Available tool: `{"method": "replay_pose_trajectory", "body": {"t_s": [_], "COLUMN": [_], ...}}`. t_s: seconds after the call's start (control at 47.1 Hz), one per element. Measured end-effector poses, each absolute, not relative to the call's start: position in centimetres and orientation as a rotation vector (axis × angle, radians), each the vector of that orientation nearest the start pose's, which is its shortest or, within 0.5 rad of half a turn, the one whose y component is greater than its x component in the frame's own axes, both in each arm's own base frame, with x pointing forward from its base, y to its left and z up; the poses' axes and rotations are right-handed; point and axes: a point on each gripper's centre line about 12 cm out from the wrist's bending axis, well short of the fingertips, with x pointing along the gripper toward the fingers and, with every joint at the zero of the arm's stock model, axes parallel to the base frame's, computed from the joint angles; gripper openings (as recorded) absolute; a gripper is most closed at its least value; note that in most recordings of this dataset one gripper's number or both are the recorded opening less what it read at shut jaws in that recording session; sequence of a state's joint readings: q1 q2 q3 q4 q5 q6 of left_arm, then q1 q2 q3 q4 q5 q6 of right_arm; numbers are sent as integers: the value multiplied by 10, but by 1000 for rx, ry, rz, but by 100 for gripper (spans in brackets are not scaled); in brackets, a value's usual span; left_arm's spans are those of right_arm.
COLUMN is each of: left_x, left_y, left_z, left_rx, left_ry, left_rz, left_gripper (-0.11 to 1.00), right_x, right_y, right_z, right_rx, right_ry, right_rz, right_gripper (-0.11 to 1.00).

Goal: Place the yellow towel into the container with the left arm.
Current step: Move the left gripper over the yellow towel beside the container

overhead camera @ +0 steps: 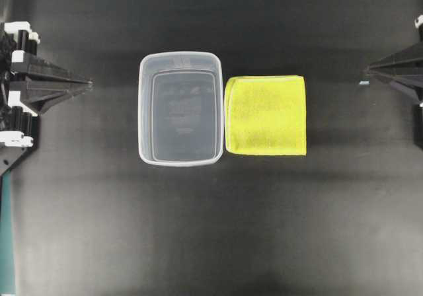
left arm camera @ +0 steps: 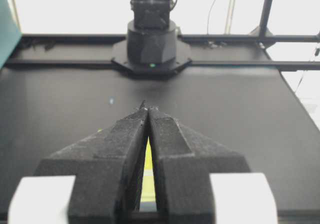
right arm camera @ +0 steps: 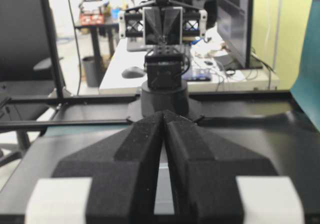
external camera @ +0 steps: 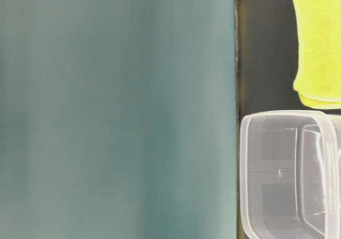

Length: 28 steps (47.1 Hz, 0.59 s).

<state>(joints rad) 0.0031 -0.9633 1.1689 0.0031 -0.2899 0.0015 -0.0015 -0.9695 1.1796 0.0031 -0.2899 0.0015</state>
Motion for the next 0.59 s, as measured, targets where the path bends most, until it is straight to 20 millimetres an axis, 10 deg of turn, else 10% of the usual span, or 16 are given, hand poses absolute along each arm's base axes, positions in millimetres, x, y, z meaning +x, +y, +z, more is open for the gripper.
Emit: {"method": "replay_pose_trajectory", "body": {"t_s": [0.594], "left_x": [308], "left_y": [16], "left_z": [338], "left_rx": [-40], "left_ry": [346], "left_rz": [61], "left_gripper": [1], "right_x": [192], "right_y": [-5], "right_z": [296], "right_rx": [109], "right_ry": [31], "right_rz": [-27], "right_gripper": [1]}}
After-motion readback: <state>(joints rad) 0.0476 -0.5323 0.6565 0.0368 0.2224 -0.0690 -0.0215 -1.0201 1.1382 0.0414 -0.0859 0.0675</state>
